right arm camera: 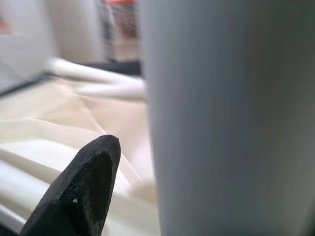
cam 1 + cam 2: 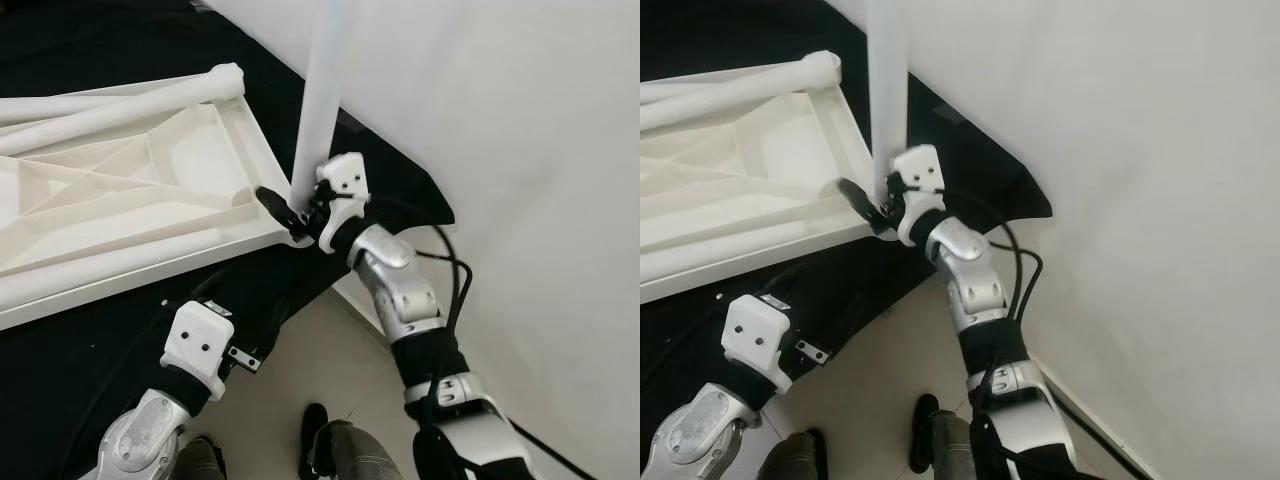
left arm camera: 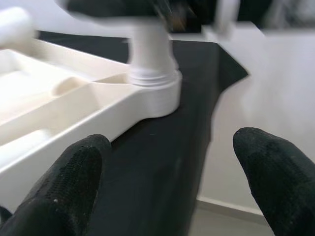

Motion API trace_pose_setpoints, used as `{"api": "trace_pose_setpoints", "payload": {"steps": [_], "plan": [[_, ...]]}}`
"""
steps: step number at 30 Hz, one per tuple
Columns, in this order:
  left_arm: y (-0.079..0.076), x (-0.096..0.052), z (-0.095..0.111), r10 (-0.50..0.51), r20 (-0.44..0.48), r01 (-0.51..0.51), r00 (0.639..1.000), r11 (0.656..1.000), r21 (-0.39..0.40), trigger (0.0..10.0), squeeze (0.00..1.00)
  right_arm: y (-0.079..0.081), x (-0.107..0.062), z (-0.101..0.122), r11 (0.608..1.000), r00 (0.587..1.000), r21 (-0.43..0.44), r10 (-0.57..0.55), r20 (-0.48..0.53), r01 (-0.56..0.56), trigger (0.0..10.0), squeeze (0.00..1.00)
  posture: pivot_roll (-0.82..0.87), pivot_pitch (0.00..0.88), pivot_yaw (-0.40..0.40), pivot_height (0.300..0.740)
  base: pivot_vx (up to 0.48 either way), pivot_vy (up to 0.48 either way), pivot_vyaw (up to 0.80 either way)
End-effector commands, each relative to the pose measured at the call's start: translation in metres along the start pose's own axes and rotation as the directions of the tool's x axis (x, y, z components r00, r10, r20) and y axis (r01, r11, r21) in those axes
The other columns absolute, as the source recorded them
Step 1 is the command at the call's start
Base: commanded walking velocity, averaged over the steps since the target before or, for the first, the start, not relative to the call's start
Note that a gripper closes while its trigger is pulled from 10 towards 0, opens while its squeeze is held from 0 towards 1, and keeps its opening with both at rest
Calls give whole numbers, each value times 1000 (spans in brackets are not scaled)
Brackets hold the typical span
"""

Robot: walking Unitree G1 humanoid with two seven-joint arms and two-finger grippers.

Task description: Building children table

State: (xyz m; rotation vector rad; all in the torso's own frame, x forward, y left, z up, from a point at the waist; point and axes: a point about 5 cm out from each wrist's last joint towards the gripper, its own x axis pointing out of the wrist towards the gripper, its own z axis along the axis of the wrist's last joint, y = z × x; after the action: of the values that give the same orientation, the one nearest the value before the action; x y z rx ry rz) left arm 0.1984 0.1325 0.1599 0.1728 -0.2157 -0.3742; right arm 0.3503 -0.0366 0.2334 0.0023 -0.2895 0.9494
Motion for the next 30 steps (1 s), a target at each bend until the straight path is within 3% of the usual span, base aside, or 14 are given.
{"api": "trace_pose_setpoints", "payload": {"steps": [1, 4, 9, 14, 16, 19, 20, 21, 22, 23, 30], "plan": [[-3, -2, -5, -4, -26, 4, 1000, 1000, -7, 10000, 0, 12, 6, 6, 979, 980, -31, 200, 22, -199, 10000, 0, 185, 264, -153, 740, 0, 0, 0], [-3, -2, -5, -2, -26, 2, 1000, 1000, -8, 10000, 0, 9, 2, 7, 912, 918, -104, 395, -37, -397, 10000, 0, 185, 264, -154, 740, 0, 0, 0], [-3, -1, -5, 2, -25, -2, 1000, 1000, -7, 10000, 0, 2, -1, 9, 852, 859, -112, 501, -108, -511, 10000, 0, 190, 263, -162, 740, 0, 0, 0], [-1, 0, -4, 16, -18, -16, 1000, 1000, -5, 10000, 0, -9, 6, 13, 838, 837, -37, 538, -99, -544, 10000, 0, 203, 260, -167, 740, 0, 0, 0], [-1, 0, -5, 18, -23, -18, 1000, 1000, 0, 10000, 0, -10, 3, 8, 794, 787, 22, 605, -119, -608, 10000, 0, 209, 257, -168, 740, 0, 0, 0], [-1, -1, -6, 18, -26, -18, 999, 1000, 2, 10000, 0, -11, 1, 5, 769, 761, 50, 638, -122, -637, 10000, 0, 210, 257, -166, 740, 0, 0, 0], [-1, -1, -6, 18, -27, -18, 999, 1000, 3, 10000, 0, -11, 0, 5, 765, 757, 60, 643, -118, -641, 8510, 0, 210, 257, -166, 740, 0, 0, 0], [-1, -1, -6, 19, -27, -18, 999, 1000, 3, 10000, 0, -11, 0, 4, 765, 757, 65, 644, -114, -641, 3843, 0, 211, 256, -163, 740, 0, 0, 0], [0, -1, -6, 19, -28, -19, 999, 1000, 4, 10000, 0, -11, 1, 4, 763, 755, 68, 646, -111, -643, 3843, 0, 211, 256, -163, 740, 0, 0, 0], [0, -1, -6, 19, -28, -19, 999, 1000, 5, 10000, 0, -11, 0, 4, 762, 755, 71, 647, -104, -643, 0, 0, 213, 255, -161, 740, 0, 0, 0], [0, -1, -6, 20, -31, -20, 999, 1000, 6, 10000, 0, -16, -3, 1, 773, 768, 74, 635, -89, -630, 0, 0, 207, 255, -158, 740, 0, 0, 0]]}}
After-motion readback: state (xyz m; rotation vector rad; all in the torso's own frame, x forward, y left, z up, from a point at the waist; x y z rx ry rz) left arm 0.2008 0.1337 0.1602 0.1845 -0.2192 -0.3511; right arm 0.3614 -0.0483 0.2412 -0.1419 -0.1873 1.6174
